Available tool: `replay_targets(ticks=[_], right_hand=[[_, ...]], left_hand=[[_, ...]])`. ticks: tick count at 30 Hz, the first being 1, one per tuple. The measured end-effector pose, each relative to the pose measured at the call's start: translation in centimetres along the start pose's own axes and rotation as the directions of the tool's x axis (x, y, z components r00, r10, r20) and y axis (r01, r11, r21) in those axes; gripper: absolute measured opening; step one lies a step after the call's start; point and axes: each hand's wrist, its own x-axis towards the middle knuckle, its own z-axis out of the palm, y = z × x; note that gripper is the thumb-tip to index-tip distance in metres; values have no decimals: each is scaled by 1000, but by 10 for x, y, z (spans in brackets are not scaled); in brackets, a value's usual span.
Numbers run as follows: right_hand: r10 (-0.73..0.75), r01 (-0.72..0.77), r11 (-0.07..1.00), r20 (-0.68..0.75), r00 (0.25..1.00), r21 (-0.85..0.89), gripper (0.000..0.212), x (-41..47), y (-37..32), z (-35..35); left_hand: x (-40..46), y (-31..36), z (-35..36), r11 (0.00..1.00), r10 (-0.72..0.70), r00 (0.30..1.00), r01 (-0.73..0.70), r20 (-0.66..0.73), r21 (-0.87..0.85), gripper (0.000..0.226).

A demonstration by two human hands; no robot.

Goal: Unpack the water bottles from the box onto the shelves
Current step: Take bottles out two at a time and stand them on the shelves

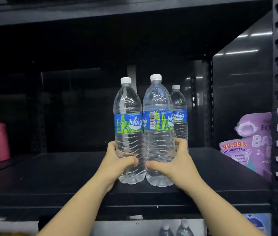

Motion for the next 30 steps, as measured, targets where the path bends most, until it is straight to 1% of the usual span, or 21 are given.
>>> replay_targets(ticks=[3, 6, 8, 10, 13, 17, 18, 20, 22, 24, 27, 30], right_hand=[[19, -19, 1000, -29, 999, -3, 100, 0, 0, 0], [28, -28, 1000, -23, 999, -13, 97, -1, -2, -2], [31, -32, 999, -18, 999, -28, 97, -1, -3, -1], [8, -9, 999, -33, 999, -43, 96, -3, -4, -1], [-26, 20, 997, -70, 997, -77, 97, -4, -5, -1], [-43, 36, 997, -91, 995, -73, 110, -6, -2, -3], [-50, 43, 996, -100, 994, -72, 107, -9, -3, -3], [-58, 50, 996, -110, 992, -79, 95, -12, -5, -5], [-56, 45, 994, -108, 993, -97, 87, -14, -6, -6], [-58, 47, 993, -107, 993, -108, 91, -14, -7, -5], [-90, 74, 987, -110, 990, -144, 105, -13, -6, -4], [-80, 66, 987, -91, 993, -145, 105, -11, -5, -9]], left_hand=[[0, -1, 0, 1000, 16, 999, -15, 43, -20, 91], [0, -2, -1, 1000, 21, 998, -20, 56, -8, 87], [0, -2, -1, 1000, 27, 999, -27, 37, 9, 85], [-2, -1, -1, 998, 45, 999, -44, -8, 42, 90], [-5, 0, -1, 994, 74, 995, -68, -63, 86, 95], [-5, -1, -3, 994, 92, 994, -87, -62, 72, 84], [-5, -1, -3, 994, 92, 994, -88, -63, 62, 81], [-5, -1, -3, 994, 101, 993, -98, -61, 44, 77], [-5, -1, -3, 992, 114, 992, -112, -57, 51, 77], [-5, -1, -3, 990, 125, 991, -122, -47, 64, 79], [-4, -2, -4, 991, 119, 992, -117, -40, 61, 86], [-6, -2, -4, 989, 140, 989, -136, -54, 65, 86]])
